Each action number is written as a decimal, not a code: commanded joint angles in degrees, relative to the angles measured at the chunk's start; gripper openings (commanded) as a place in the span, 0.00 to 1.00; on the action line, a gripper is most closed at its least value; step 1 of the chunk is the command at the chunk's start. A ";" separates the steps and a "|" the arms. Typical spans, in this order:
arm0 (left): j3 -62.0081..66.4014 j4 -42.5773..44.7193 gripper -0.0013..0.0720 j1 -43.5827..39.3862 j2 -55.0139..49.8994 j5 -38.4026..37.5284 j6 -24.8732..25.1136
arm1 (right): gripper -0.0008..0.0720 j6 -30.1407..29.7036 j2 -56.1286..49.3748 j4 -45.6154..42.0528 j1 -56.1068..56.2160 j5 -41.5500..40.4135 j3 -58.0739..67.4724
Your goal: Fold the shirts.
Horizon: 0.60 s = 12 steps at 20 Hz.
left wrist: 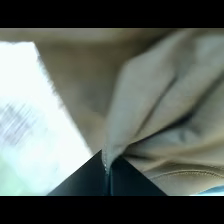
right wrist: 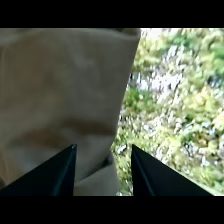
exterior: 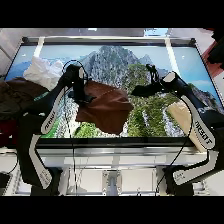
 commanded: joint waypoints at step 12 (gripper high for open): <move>0.00 1.03 0.03 1.20 5.44 -2.84 -3.15 | 0.52 4.59 -16.79 13.27 4.98 2.49 13.66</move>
